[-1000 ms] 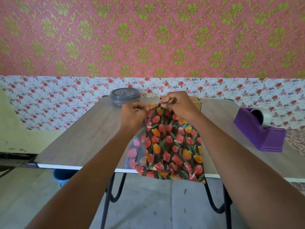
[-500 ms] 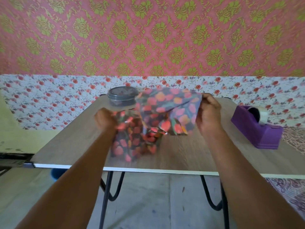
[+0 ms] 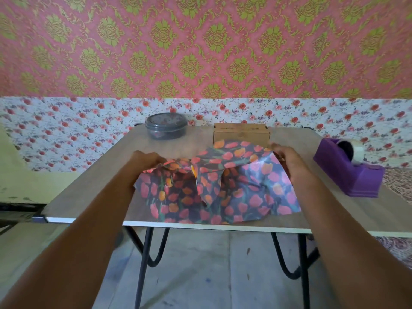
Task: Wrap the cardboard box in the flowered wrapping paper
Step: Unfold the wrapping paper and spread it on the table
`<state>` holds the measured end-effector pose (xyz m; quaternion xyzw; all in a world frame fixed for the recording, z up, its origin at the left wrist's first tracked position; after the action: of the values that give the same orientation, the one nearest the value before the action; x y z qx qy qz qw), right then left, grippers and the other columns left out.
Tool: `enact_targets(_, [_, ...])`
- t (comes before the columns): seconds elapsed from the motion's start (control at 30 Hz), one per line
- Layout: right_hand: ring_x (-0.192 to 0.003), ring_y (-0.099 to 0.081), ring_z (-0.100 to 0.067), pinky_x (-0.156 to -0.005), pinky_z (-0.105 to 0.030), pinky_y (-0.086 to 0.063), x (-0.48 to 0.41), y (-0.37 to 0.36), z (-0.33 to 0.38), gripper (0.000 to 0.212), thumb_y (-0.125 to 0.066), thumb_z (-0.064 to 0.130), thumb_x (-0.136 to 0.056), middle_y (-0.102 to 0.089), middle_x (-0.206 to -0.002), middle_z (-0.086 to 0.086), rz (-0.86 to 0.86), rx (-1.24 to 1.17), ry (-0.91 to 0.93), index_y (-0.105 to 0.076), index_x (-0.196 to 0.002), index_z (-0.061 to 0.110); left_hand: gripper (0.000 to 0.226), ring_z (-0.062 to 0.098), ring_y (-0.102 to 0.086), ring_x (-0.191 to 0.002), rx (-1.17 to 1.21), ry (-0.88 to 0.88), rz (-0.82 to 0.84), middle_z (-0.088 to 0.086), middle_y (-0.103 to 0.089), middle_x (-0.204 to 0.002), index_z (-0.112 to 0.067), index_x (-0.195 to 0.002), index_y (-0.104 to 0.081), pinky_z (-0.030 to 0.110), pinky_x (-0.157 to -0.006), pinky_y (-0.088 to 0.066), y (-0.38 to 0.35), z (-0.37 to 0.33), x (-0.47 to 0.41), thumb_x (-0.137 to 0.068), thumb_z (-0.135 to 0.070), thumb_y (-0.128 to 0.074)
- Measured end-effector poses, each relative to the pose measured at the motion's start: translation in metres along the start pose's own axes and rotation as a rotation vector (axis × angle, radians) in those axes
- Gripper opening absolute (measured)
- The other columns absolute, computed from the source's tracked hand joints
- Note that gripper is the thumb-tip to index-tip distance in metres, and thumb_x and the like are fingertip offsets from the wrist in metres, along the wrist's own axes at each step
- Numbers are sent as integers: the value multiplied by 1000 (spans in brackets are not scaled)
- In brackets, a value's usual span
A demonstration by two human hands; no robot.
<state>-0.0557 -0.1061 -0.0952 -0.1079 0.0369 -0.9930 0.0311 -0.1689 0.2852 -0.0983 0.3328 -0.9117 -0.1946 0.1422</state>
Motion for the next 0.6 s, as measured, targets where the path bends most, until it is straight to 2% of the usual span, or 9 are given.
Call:
enact_targets(0.07, [-60,-67,-26,-55,-23,-55,0,5,1,8,-62,-2,-90,-70,-66,-14,58,114,-12,-70,-89,-2,37,31,-62,-117,-277,-100,48,17,-66,-125,-4,-131,-63,24,-80,-42,-6,-4,8,-105,-28,-52])
enact_targets(0.17, [-52,-68,-18,-45,-21,-53,0,13,4,29,-56,-25,-84,-71,-69,-15,230,194,16,-67,-93,0,24,27,-60,-94,-238,-173,101,21,-64,-100,5,-112,-68,27,-76,-45,-6,9,0,-92,-7,-70])
enact_targets(0.2, [-50,-67,-17,-44,-21,-52,-1,18,6,33,-61,-27,-80,-71,-69,-17,241,251,31,-67,-97,0,35,26,-59,-97,-169,-194,70,20,-64,-106,6,-120,-66,26,-81,-46,-2,13,-4,-86,0,-74])
enact_targets(0.3, [-51,-69,-24,-47,-28,-58,-7,34,13,35,-73,-26,-72,-70,-72,-23,125,372,68,-68,-99,-3,62,29,-58,-118,-226,-352,13,20,-60,-132,3,-136,-57,21,-98,-40,6,20,-2,-78,6,-80])
enact_targets(0.4, [-46,-68,-20,-41,-27,-55,-16,37,14,32,-70,-30,-71,-70,-77,-27,-17,465,145,-68,-96,-9,70,20,-59,-110,-144,-446,31,14,-61,-129,0,-135,-58,5,-88,-40,4,26,2,-72,0,-88])
enact_targets(0.47, [-54,-68,-23,-46,-25,-56,-23,32,10,24,-77,-19,-75,-71,-93,-31,-90,519,168,-69,-94,-6,73,19,-62,-104,-107,-429,42,11,-63,-126,-4,-136,-58,11,-85,-45,-2,31,1,-72,-11,-91])
enact_targets(0.5, [-65,-70,-26,-57,-29,-60,-24,29,9,28,-85,-6,-75,-72,-100,-30,-98,545,146,-69,-97,-4,74,18,-65,-99,-85,-389,53,11,-63,-126,-6,-137,-57,16,-83,-48,-5,32,1,-73,-19,-91])
enact_targets(0.57, [-89,-71,-31,-80,-40,-61,-20,24,4,55,-96,23,-67,-72,-107,-21,-47,580,-8,-67,-109,0,85,11,-65,-92,-1,-283,116,11,-61,-129,-9,-142,-52,18,-73,-50,-6,30,2,-71,-38,-89])
enact_targets(0.6, [-92,-71,-32,-81,-42,-60,-14,22,3,65,-97,32,-64,-72,-107,-18,-19,585,-90,-65,-112,3,97,13,-64,-94,26,-252,167,11,-59,-130,-10,-145,-48,20,-72,-49,-5,26,1,-65,-45,-89])
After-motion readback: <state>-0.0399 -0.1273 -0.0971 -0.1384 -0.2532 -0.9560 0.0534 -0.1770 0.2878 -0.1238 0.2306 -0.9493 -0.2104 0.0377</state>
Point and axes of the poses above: each hand's wrist, its own x-axis away from the middle knuckle, its own y-axis out of the back of the hand, z = x × y, the point moved 3 cm from there along -x, towards the middle knuckle
